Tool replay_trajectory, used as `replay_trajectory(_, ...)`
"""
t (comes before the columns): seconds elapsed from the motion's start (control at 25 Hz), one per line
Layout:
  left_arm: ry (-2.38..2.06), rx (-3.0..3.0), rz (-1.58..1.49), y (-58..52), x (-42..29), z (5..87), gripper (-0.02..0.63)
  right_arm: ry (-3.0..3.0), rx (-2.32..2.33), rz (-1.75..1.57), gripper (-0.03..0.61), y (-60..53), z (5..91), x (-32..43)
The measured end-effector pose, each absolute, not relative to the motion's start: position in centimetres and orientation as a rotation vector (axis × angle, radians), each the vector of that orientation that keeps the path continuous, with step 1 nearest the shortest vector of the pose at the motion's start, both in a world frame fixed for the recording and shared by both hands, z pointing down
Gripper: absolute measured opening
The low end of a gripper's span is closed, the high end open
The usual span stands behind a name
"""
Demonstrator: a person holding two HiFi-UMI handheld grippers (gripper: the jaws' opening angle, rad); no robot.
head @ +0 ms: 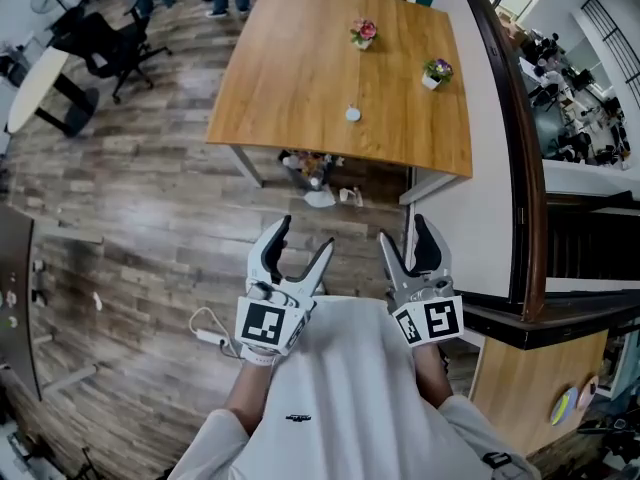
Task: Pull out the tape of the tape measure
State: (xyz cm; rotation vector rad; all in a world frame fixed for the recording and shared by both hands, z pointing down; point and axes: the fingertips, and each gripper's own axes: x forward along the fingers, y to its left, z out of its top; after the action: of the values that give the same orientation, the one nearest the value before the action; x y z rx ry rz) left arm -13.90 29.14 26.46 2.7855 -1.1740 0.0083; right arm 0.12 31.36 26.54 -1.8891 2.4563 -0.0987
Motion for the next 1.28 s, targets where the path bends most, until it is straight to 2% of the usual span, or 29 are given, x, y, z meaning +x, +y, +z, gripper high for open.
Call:
replay_trajectory(0.64, -1.241, 2.684, 0.002, 24.3, -19.4, 28.4, 0.302, 2.548, -1.889, -0.173, 0.272, 25.9, 27.7, -4.4)
replay_trajectory(0.88, -1.261, 2.683, -0.022, 22.8, -18.4, 28.6, 0.302, 2.547, -1.876, -0.19, 0.272, 24.4, 28.3, -3.4)
replay_trajectory(1.28, -1.261, 2.65, 0.132, 17.0, -15.3, 29.8, 0.302, 2.531, -1.834, -0.225, 0.272, 17.9, 29.0, -0.6)
